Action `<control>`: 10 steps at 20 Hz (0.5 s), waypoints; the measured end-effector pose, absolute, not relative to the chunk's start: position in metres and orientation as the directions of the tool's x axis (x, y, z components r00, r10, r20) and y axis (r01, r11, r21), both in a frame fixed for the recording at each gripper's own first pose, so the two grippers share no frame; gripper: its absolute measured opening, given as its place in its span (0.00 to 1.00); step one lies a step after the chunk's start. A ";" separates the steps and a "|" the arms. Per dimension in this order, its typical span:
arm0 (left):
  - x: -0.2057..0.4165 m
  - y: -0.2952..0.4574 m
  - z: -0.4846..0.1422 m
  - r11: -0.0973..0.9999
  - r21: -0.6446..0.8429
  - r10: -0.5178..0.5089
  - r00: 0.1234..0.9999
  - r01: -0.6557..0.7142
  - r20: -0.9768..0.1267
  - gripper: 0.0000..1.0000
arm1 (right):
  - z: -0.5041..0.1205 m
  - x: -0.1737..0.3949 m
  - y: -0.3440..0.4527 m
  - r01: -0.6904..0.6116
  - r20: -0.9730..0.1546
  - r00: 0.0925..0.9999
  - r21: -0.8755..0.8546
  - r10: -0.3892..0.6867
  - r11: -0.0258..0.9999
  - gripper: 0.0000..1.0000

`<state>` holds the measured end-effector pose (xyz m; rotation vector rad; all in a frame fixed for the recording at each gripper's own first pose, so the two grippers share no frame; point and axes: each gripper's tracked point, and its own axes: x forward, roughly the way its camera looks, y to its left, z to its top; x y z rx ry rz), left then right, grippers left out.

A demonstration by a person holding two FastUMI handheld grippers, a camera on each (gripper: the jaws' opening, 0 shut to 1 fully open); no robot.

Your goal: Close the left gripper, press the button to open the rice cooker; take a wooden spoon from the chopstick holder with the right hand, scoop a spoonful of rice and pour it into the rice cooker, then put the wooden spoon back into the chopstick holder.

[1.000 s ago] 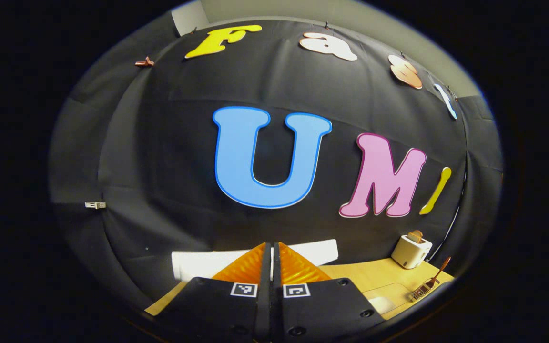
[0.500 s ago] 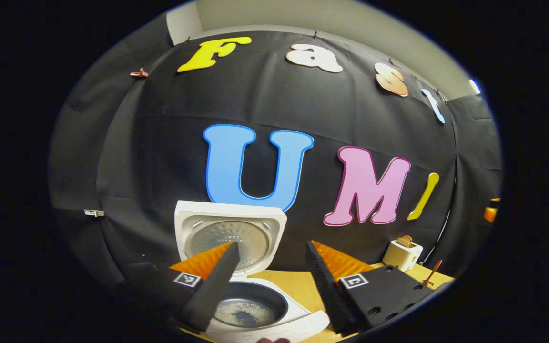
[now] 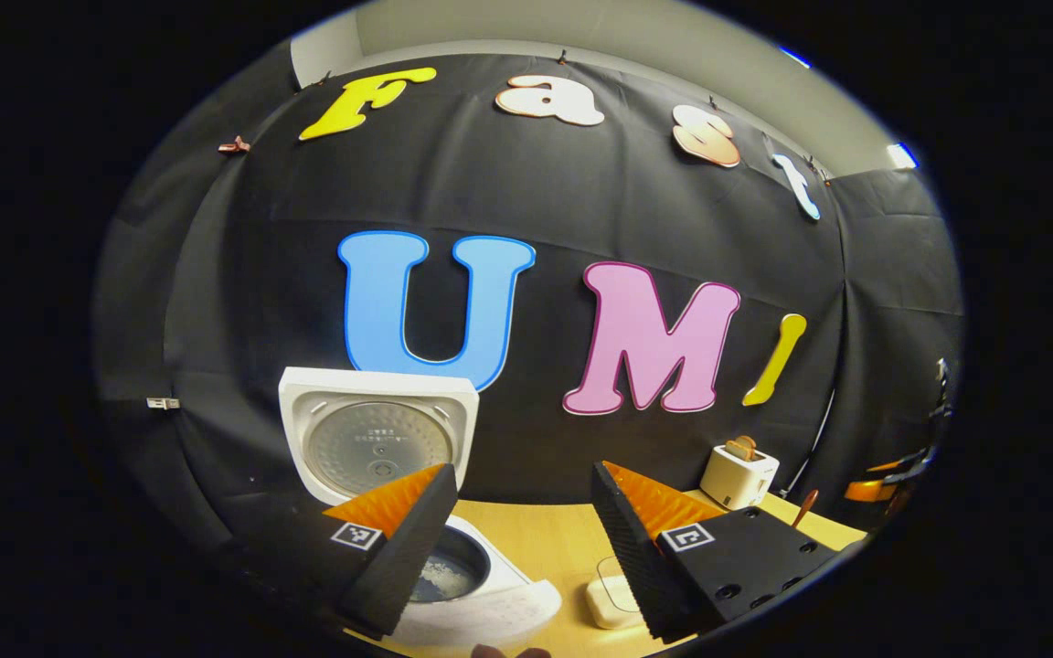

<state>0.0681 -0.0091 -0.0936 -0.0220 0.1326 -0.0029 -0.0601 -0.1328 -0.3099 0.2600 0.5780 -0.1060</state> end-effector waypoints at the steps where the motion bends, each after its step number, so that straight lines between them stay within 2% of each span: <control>1: 0.067 -0.014 -0.094 1.000 -0.023 -0.001 0.990 -0.002 -0.141 0.95 | -0.328 -0.060 -0.135 0.184 -0.580 0.815 0.237 -0.013 0.954 0.91; 4: 0.065 -0.024 -0.097 1.000 -0.015 0.025 0.987 -0.028 -0.159 0.95 | -0.364 -0.050 -0.139 0.201 -0.621 0.783 0.308 0.036 0.930 0.88; 10: 0.055 -0.039 -0.102 0.997 0.006 0.080 0.978 -0.081 -0.193 0.95 | -0.419 -0.023 -0.129 0.213 -0.661 0.739 0.417 0.134 0.883 0.88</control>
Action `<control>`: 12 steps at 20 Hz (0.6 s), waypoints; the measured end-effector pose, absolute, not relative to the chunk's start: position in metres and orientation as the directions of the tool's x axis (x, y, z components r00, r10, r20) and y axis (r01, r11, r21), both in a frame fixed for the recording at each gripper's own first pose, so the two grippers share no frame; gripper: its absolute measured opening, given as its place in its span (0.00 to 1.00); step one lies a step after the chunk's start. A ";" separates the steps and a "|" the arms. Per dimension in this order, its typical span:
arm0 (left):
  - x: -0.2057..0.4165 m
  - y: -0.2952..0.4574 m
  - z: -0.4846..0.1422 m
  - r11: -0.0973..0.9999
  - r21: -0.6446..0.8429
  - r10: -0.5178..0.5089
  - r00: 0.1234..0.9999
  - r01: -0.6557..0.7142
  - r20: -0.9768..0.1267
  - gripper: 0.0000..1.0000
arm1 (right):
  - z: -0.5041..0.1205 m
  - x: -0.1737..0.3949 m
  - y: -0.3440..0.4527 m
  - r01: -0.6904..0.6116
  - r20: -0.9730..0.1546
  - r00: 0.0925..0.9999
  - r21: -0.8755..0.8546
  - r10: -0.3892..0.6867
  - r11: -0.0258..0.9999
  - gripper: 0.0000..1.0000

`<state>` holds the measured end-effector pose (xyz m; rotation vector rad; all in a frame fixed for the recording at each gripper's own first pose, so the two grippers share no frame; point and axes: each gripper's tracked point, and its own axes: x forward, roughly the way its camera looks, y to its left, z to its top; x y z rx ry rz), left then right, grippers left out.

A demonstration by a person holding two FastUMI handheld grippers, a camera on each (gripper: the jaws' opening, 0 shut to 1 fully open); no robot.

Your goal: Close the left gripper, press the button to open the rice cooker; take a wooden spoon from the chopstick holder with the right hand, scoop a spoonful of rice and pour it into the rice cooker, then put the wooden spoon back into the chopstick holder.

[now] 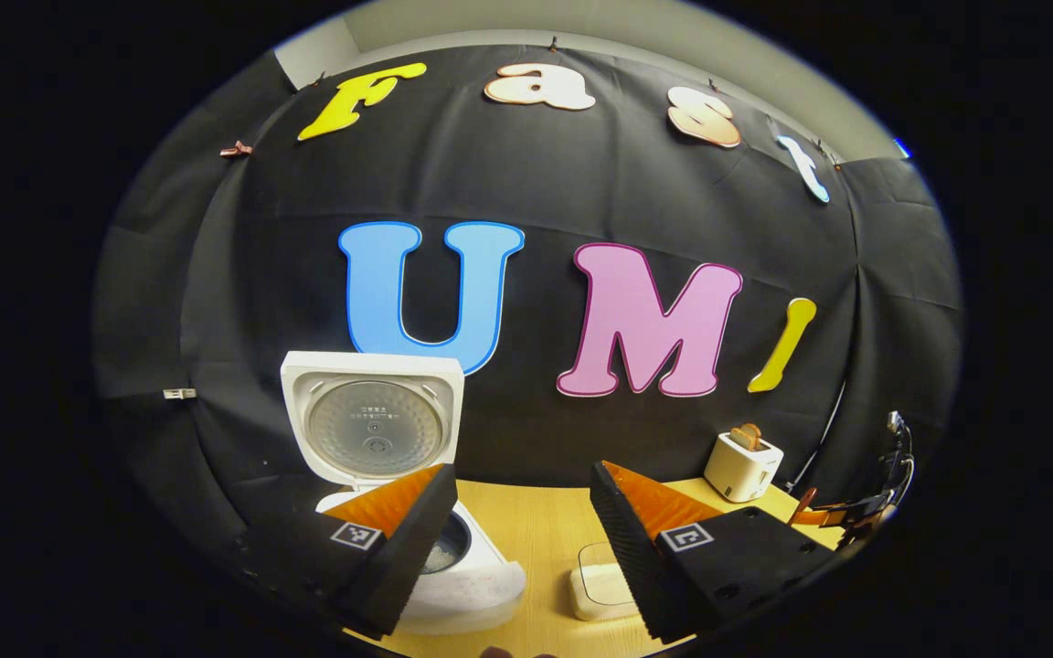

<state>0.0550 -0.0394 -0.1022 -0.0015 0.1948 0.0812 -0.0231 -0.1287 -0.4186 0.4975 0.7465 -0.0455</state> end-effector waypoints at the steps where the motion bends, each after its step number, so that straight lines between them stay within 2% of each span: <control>1: 0.053 -0.041 -0.102 0.996 0.010 0.091 0.976 -0.091 -0.200 0.95 | -0.424 -0.017 -0.127 0.219 -0.663 0.734 0.433 0.144 0.874 0.87; 2: 0.052 -0.041 -0.104 0.995 0.016 0.104 0.973 -0.103 -0.207 0.95 | -0.434 -0.011 -0.125 0.224 -0.664 0.731 0.449 0.156 0.865 0.96; 3: 0.050 -0.040 -0.106 0.993 0.027 0.119 0.970 -0.116 -0.213 0.95 | -0.439 -0.007 -0.124 0.227 -0.667 0.726 0.462 0.167 0.857 0.79; 5: 0.047 -0.038 -0.111 0.989 0.047 0.148 0.962 -0.141 -0.231 0.95 | -0.457 -0.002 -0.119 0.235 -0.682 0.707 0.479 0.189 0.846 0.79; 6: 0.045 -0.037 -0.113 0.987 0.052 0.159 0.958 -0.151 -0.238 0.95 | -0.462 -0.001 -0.115 0.237 -0.686 0.699 0.488 0.201 0.840 0.75; 7: 0.043 -0.036 -0.114 0.986 0.054 0.166 0.956 -0.158 -0.243 0.95 | -0.468 0.002 -0.112 0.237 -0.689 0.694 0.494 0.210 0.836 0.53; 8: 0.043 -0.035 -0.116 0.985 0.057 0.170 0.954 -0.161 -0.248 0.95 | -0.472 0.001 -0.110 0.241 -0.699 0.682 0.493 0.216 0.836 0.68; 9: 0.043 -0.033 -0.117 0.984 0.062 0.177 0.951 -0.166 -0.255 0.95 | -0.472 0.005 -0.107 0.243 -0.692 0.687 0.508 0.223 0.826 0.68; 11: 0.043 -0.028 -0.122 0.982 0.060 0.186 0.945 -0.176 -0.268 0.95 | -0.476 0.010 -0.106 0.255 -0.696 0.684 0.506 0.216 0.824 0.34; 12: 0.043 -0.025 -0.123 0.982 0.050 0.188 0.944 -0.181 -0.269 0.95 | -0.477 0.011 -0.110 0.263 -0.698 0.688 0.498 0.202 0.826 0.27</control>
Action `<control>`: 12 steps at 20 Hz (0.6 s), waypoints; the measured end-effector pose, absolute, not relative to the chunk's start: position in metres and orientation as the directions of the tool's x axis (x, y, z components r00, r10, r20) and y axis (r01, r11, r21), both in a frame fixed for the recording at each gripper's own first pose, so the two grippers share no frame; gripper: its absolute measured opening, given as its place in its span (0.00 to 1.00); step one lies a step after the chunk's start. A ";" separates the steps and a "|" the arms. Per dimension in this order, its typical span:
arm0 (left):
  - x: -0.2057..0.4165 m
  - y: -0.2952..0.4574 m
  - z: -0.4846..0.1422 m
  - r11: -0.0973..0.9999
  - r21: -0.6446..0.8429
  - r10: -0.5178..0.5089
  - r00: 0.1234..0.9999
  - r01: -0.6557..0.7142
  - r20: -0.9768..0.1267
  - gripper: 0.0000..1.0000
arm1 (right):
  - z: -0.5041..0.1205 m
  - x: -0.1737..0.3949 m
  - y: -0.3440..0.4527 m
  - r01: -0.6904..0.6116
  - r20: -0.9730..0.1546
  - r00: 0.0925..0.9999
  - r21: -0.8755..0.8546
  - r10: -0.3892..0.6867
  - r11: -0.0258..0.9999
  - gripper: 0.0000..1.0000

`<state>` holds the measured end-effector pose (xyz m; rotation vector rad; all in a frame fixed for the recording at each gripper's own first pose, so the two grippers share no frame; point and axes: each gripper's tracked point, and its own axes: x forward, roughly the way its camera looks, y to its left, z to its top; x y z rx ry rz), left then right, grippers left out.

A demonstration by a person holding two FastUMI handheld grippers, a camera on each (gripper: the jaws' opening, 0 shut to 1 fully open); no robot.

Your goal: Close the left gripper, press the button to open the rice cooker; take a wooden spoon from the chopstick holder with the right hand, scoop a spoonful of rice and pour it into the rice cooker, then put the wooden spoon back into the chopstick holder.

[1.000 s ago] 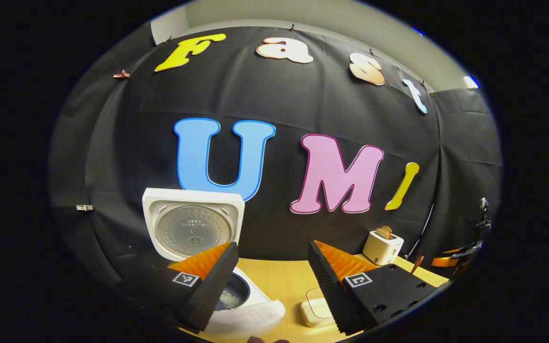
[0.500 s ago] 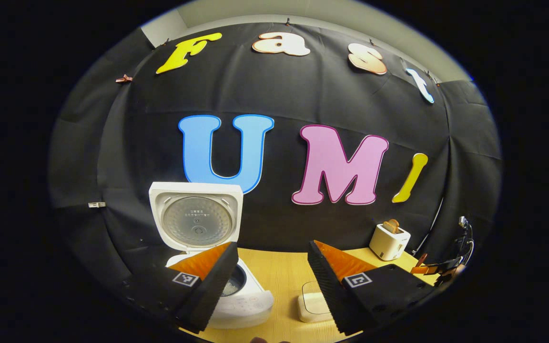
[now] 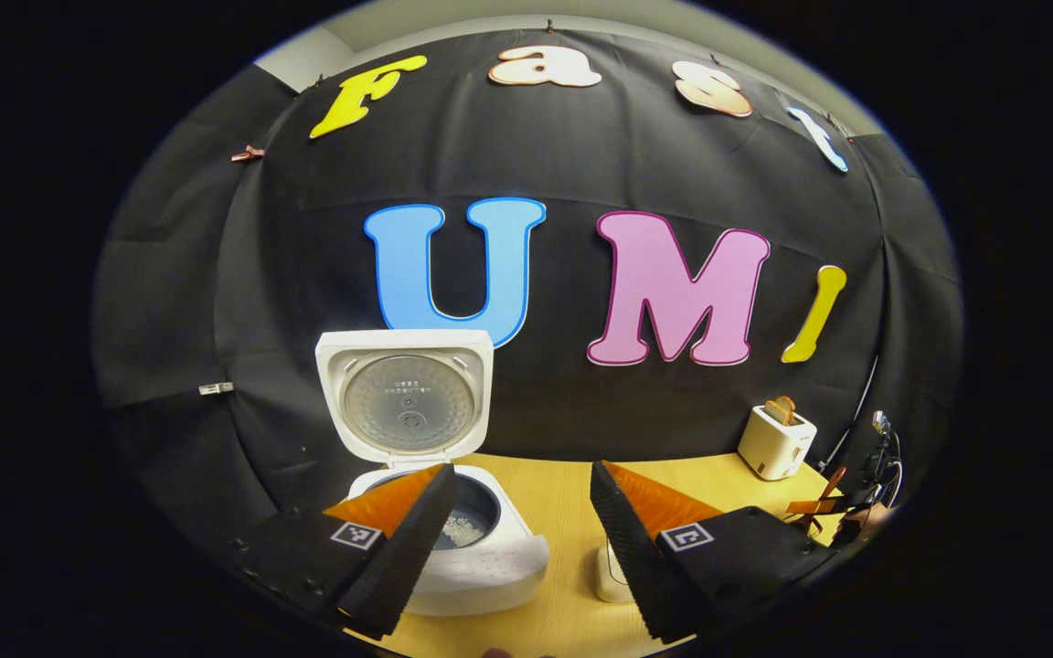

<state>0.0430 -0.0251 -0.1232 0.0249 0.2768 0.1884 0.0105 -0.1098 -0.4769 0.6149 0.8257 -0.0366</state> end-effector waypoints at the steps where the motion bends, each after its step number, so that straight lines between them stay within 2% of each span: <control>1: 0.045 -0.022 -0.123 0.982 0.037 0.191 0.944 -0.188 -0.268 0.95 | -0.479 0.009 -0.112 0.269 -0.696 0.691 0.499 0.196 0.824 0.30; 3: 0.046 -0.018 -0.125 0.981 0.008 0.190 0.944 -0.195 -0.269 0.95 | -0.475 0.009 -0.114 0.281 -0.694 0.695 0.504 0.189 0.817 0.22; 4: 0.047 -0.016 -0.127 0.981 -0.001 0.188 0.945 -0.195 -0.267 0.95 | -0.475 0.011 -0.115 0.290 -0.694 0.696 0.504 0.182 0.813 0.22; 5: 0.049 -0.014 -0.126 0.981 -0.003 0.187 0.946 -0.194 -0.263 0.95 | -0.468 0.012 -0.114 0.289 -0.684 0.708 0.510 0.177 0.810 0.09; 6: 0.049 -0.013 -0.127 0.982 -0.005 0.182 0.948 -0.190 -0.260 0.95 | -0.460 0.014 -0.116 0.286 -0.672 0.721 0.509 0.167 0.811 0.20; 12: 0.047 -0.003 -0.125 0.984 -0.033 0.160 0.956 -0.173 -0.248 0.94 | -0.408 0.028 -0.133 0.292 -0.609 0.786 0.520 0.109 0.803 0.20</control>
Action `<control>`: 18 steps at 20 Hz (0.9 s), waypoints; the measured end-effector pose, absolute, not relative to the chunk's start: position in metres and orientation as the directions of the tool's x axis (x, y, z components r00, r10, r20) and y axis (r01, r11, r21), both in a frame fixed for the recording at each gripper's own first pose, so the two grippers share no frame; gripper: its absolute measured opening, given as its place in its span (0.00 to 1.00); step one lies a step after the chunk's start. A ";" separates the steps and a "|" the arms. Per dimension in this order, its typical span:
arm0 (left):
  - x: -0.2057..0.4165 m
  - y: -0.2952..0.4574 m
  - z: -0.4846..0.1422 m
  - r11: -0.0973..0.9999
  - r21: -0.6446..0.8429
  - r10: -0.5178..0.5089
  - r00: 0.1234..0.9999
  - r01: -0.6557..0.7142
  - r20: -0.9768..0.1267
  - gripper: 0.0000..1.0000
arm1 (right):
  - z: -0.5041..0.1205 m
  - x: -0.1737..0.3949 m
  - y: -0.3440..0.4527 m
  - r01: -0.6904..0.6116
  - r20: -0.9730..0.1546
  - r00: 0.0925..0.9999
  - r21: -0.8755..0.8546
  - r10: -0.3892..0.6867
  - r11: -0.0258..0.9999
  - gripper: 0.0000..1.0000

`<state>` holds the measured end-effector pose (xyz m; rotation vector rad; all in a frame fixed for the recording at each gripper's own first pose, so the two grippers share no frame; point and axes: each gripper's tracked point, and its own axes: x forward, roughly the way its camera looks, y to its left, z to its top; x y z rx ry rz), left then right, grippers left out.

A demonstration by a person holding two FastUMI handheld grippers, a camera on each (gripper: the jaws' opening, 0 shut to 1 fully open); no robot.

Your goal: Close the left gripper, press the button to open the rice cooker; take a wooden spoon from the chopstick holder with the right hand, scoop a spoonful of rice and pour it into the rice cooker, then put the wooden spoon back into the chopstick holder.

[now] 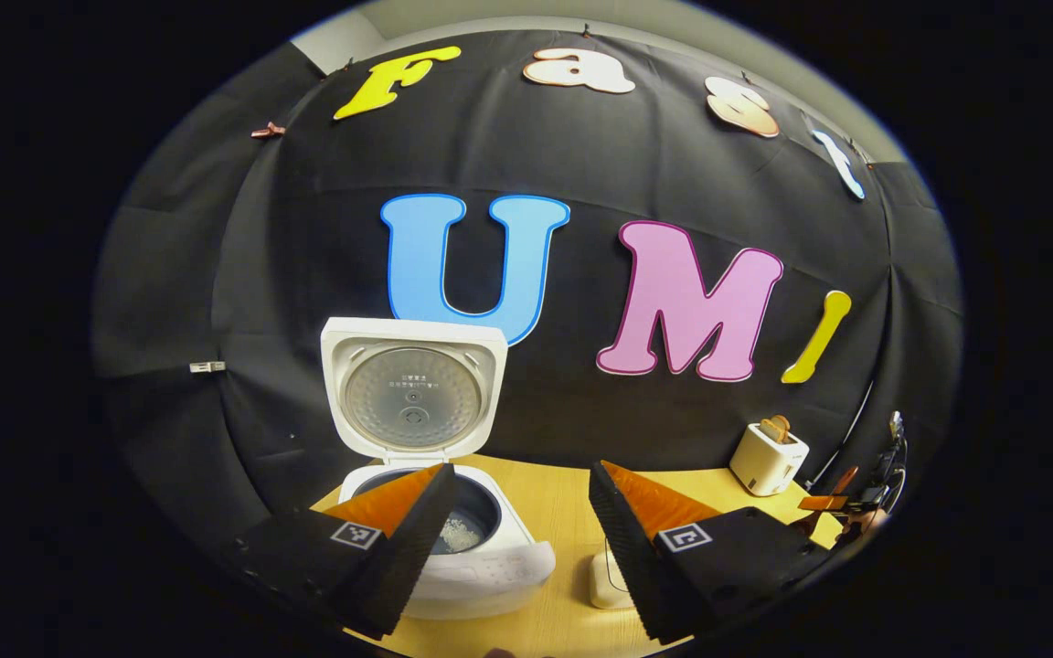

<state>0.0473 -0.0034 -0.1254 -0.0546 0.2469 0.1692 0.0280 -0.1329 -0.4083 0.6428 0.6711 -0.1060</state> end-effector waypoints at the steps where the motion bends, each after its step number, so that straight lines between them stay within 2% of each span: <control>1: 0.047 -0.002 -0.125 0.985 -0.037 0.156 0.957 -0.170 -0.244 0.94 | -0.395 0.031 -0.133 0.280 -0.590 0.801 0.525 0.106 0.804 0.20; 6: 0.042 0.012 -0.128 0.986 -0.041 0.146 0.961 -0.160 -0.235 0.94 | -0.337 0.052 -0.125 0.216 -0.506 0.857 0.516 0.092 0.829 0.19; 12: 0.032 0.028 -0.135 0.986 -0.073 0.131 0.963 -0.152 -0.237 0.94 | -0.281 0.084 -0.059 0.074 -0.415 0.892 0.524 0.178 0.848 0.19; 15: 0.022 0.041 -0.136 0.984 -0.089 0.130 0.961 -0.156 -0.245 0.94 | -0.276 0.092 -0.010 0.005 -0.397 0.886 0.528 0.242 0.849 0.19; 18: 0.013 0.058 -0.138 0.982 -0.091 0.139 0.958 -0.167 -0.252 0.94 | -0.298 0.092 0.039 -0.043 -0.433 0.853 0.496 0.290 0.868 0.19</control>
